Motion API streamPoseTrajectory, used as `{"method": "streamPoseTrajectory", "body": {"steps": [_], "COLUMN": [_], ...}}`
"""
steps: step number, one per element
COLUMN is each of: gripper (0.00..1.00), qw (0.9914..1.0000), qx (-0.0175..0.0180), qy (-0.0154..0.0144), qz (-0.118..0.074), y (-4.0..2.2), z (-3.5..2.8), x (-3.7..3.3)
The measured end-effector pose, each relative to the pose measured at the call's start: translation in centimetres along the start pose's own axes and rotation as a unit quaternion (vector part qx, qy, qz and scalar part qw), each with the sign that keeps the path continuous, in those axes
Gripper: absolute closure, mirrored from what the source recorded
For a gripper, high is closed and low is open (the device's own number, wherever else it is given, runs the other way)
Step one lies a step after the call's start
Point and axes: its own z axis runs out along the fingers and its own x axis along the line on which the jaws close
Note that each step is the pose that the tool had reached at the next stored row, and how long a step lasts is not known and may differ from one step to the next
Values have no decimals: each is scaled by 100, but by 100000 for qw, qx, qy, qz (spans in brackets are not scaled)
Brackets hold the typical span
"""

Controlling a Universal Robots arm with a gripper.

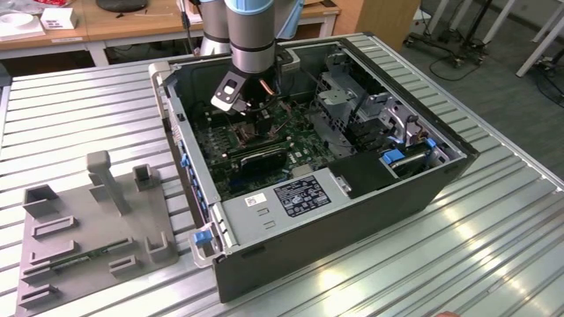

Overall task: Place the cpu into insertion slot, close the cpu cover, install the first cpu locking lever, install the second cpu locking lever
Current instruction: 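Place the cpu into insertion slot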

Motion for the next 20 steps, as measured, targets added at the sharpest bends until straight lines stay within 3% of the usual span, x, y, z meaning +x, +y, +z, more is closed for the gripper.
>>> {"method": "streamPoseTrajectory", "body": {"steps": [20], "gripper": [46], "qw": [100000], "qx": [0], "qy": [2], "qz": [-4], "y": [6], "z": [10], "x": [0]}}
